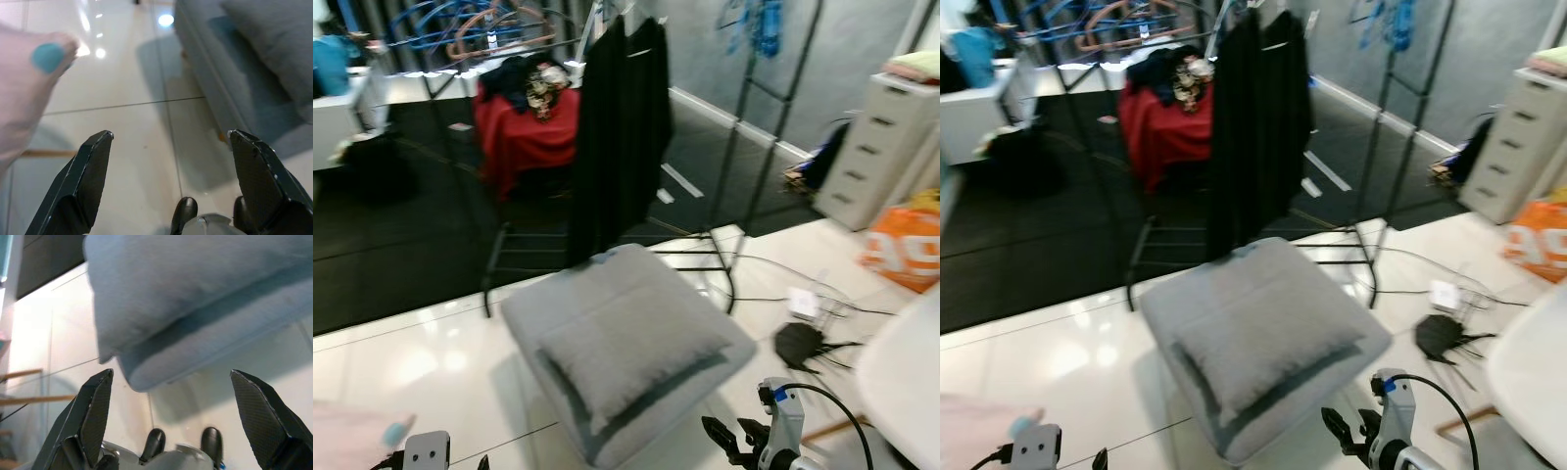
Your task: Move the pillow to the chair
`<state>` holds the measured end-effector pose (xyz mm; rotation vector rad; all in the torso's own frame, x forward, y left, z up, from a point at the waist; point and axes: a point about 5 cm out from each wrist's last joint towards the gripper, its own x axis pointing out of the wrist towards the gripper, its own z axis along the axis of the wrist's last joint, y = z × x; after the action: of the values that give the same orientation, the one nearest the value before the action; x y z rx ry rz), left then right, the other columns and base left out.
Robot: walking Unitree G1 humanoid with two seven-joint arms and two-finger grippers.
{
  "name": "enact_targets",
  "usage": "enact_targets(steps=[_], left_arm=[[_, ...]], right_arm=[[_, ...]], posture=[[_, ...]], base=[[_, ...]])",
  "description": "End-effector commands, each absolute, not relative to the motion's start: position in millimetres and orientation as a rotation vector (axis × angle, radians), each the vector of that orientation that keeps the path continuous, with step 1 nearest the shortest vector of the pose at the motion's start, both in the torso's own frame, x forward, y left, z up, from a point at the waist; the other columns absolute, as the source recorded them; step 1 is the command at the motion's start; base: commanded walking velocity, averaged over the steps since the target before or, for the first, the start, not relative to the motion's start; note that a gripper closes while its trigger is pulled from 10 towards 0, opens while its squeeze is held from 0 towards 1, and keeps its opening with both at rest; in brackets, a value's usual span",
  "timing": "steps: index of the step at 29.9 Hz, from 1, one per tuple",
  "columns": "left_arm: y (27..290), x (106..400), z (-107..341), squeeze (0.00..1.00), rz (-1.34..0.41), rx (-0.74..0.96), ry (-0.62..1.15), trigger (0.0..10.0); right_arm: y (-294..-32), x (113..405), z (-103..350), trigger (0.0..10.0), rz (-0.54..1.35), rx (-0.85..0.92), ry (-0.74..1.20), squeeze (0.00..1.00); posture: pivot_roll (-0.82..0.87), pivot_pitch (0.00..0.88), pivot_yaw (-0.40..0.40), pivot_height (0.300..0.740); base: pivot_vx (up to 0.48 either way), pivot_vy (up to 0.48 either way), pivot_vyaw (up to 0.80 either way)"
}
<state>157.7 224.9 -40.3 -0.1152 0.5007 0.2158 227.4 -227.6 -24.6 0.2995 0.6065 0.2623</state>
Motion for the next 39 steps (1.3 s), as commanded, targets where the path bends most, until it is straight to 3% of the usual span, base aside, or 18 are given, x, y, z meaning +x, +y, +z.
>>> enact_targets(steps=[1, 14, 21, 39], left_arm=[[224.7, 155.8, -41.0, 0.00, 0.223, -0.117, 0.509, 10.0], [228.9, 156.0, -43.0, 0.00, 0.219, -0.087, 0.525, 10.0], [229.1, 156.0, -43.6, 0.00, 0.209, -0.073, 0.535, 10.0], [241.1, 167.0, -37.8, 0.00, 0.289, -0.084, 0.481, 10.0]], right_arm=[[-227.4, 228.4, -24.3, 10.0, 0.262, 0.298, 0.611, 0.00], [-228.7, 226.3, -27.0, 10.0, 0.244, 0.296, 0.636, 0.00], [-227.2, 225.4, -27.6, 10.0, 0.239, 0.308, 0.632, 0.00], [-226.9, 229.8, -22.4, 10.0, 0.218, 0.327, 0.550, 0.00]], posture=[[-0.14, 0.058, -0.045, 0.740], [-0.14, 0.048, -0.042, 0.740], [-0.14, 0.043, -0.035, 0.740], [-0.14, 0.044, -0.041, 0.740]], base=[[0.000, 0.000, 0.80], [0.000, 0.000, 0.00], [0.000, -0.480, 0.00], [0.000, 0.000, 0.00]])
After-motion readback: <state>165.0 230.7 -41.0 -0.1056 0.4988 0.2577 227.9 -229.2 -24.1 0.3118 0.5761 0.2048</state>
